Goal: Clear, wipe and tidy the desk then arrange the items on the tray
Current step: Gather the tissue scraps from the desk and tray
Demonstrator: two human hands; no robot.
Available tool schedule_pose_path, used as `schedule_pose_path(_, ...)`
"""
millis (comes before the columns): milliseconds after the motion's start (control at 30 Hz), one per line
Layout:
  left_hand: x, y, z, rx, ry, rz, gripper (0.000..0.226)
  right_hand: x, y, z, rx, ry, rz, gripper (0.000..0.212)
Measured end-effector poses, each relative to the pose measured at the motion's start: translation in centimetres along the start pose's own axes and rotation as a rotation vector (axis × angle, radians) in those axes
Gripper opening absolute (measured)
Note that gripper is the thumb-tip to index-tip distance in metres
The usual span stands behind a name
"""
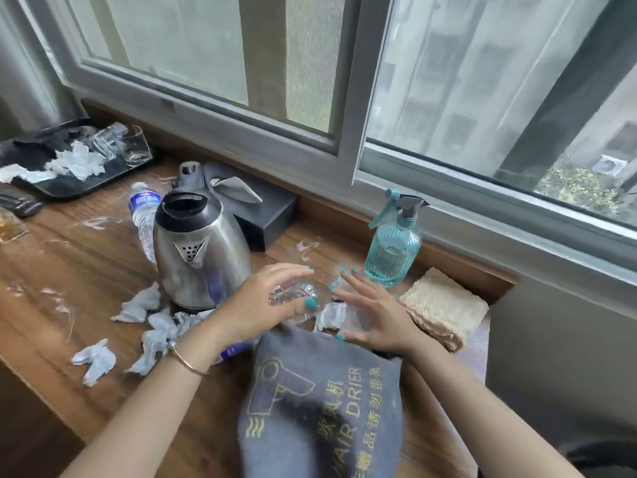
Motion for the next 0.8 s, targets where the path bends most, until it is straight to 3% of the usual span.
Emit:
schedule_pose_path(133,0.2,-0.1,1.5,-0.021,-0.055,0.004,0.036,0.3,1.5,0.0,-0.067,-0.044,0.047,0.067)
schedule_pose_path(400,-0.1,-0.2,2.3,-0.025,-0.106,0.005,0.041,0.4,1.2,0.5,-0.15,-0.072,0.0,0.068)
schedule_pose_path(567,-0.4,-0.4,2.2,-0.025,-0.133,-0.003,0.037,0.9,2.2,0.6,-0.201,-0.094,0.141,0.055)
schedule_pose_path(800,-0.6,-0.1,3.1,0.018,-0.13,-0.011,0.046,0.1,0.3,2.4,-0.026,-0.251,-0.111,0.029)
Point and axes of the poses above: each hand's wrist, its own x-axis towards the middle knuckle, its own y-axis out of the palm, z = x × y, the point moved 8 cm from there along x, towards the middle knuckle
